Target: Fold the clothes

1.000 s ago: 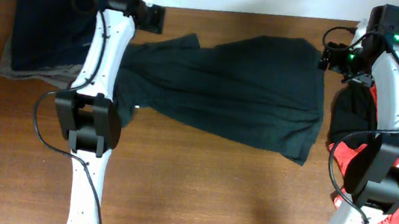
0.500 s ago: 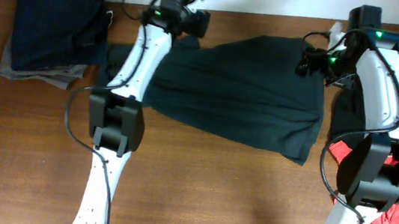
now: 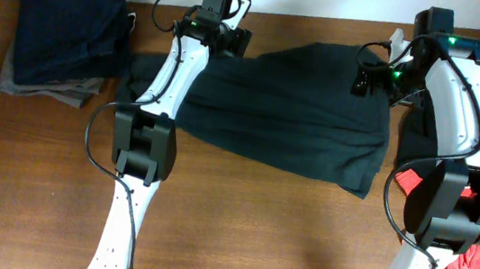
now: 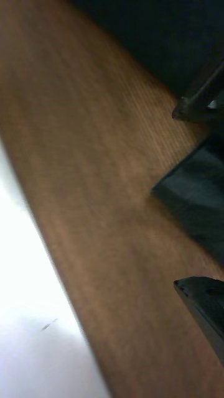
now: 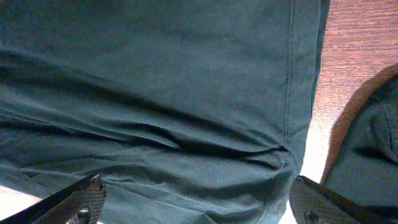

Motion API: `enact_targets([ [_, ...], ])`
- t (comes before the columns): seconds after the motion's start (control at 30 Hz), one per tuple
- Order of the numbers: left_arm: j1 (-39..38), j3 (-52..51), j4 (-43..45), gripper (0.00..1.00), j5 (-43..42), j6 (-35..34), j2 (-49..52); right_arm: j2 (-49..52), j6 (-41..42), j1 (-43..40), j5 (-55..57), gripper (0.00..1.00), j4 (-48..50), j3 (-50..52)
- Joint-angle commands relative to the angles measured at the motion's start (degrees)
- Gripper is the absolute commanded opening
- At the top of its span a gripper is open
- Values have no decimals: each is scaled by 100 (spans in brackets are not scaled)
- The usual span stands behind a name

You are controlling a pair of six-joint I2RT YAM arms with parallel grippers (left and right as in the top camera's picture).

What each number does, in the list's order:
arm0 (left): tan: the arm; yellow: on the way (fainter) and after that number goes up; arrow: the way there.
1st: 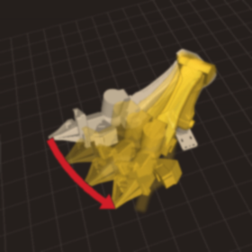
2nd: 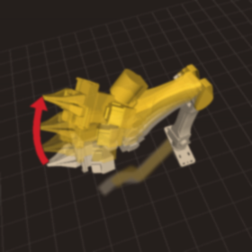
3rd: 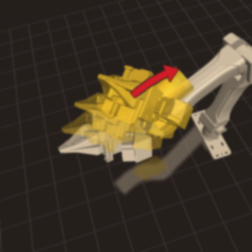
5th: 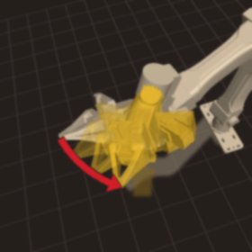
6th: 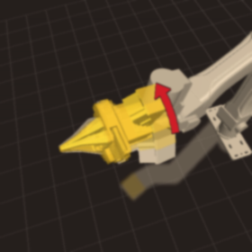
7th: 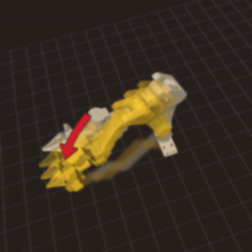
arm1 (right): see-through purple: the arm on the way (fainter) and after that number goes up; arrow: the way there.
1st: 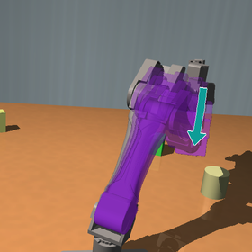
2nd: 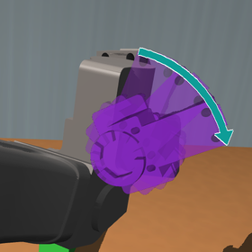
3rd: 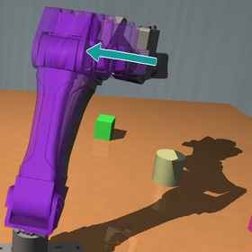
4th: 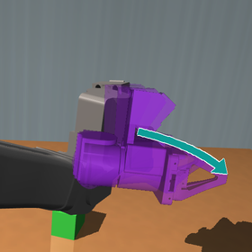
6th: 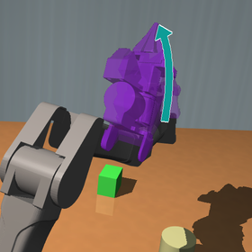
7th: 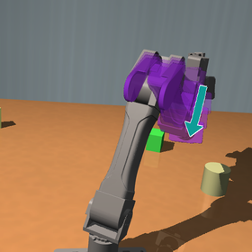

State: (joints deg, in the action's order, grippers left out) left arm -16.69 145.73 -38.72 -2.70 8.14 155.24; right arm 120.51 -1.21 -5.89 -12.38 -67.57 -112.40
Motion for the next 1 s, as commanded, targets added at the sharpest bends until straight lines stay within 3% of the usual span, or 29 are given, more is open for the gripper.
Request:
enact_targets([
  [0.0, 22, 68, -109, 79, 79, 186, 201, -42, -50, -13, 4, 99, -48, -63],
  [0.5, 85, 68, -96, 78, 258, 186, 549, -44, -50, -13, 103, 99, -101, -63],
  [0.9, 201, 70, -35, 26, 315, 181, 546, -42, -50, -13, 278, 99, -103, -63],
  [0.97, 201, 70, -22, 22, 315, 184, 546, -39, -48, -13, 278, 99, -98, -59],
])
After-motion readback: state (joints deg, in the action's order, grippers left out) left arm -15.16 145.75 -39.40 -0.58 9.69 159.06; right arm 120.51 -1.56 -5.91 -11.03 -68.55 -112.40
